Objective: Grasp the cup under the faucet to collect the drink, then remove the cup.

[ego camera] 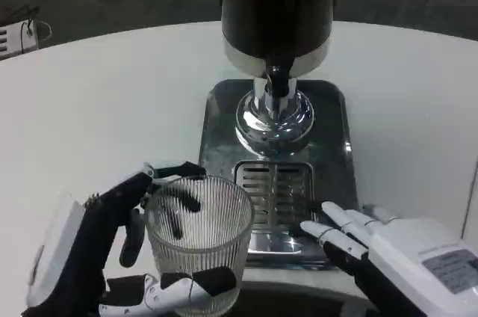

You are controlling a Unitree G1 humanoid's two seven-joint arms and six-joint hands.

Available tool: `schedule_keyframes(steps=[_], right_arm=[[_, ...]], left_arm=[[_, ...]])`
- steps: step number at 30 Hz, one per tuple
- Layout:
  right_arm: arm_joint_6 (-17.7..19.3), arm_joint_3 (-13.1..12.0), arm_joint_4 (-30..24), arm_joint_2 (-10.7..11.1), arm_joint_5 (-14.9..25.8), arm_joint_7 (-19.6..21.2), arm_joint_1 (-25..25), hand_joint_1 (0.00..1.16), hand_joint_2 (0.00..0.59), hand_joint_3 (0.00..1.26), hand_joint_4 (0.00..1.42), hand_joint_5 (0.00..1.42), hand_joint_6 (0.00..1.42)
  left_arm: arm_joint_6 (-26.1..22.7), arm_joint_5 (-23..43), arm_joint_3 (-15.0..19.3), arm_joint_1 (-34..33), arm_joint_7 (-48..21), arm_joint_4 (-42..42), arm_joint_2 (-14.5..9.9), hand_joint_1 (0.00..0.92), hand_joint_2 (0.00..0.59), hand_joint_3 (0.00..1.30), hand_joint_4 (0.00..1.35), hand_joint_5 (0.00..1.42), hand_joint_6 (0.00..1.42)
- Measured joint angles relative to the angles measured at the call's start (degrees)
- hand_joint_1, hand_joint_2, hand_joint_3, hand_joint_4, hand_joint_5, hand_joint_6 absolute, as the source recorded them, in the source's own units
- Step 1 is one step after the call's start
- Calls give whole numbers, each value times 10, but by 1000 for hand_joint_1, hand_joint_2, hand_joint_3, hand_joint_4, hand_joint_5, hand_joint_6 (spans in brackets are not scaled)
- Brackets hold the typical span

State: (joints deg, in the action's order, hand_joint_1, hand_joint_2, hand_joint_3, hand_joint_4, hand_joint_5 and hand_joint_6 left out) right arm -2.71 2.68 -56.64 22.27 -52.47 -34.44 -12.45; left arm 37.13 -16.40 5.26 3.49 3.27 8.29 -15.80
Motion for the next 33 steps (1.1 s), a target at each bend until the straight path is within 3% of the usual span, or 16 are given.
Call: schedule_keyframes(steps=[9, 17, 33], right_arm=[[-2, -4, 0, -20, -2, 0, 1, 635, 391, 146, 12, 76, 32], [-8, -19, 3, -36, -2, 0, 6, 629, 396, 146, 12, 75, 32], [-9, -63, -4, -37, 26, 1, -6, 622, 397, 146, 12, 86, 48]], left_arm=[[-1, -47, -11, -52, 17, -63, 21, 612, 0, 932, 1057, 1249, 1368], [-4, -93, -25, -141, 66, -163, 30, 612, 0, 933, 1057, 1259, 1368], [-19, -171, -83, -304, 164, -355, 27, 612, 0, 933, 1057, 1251, 1368]])
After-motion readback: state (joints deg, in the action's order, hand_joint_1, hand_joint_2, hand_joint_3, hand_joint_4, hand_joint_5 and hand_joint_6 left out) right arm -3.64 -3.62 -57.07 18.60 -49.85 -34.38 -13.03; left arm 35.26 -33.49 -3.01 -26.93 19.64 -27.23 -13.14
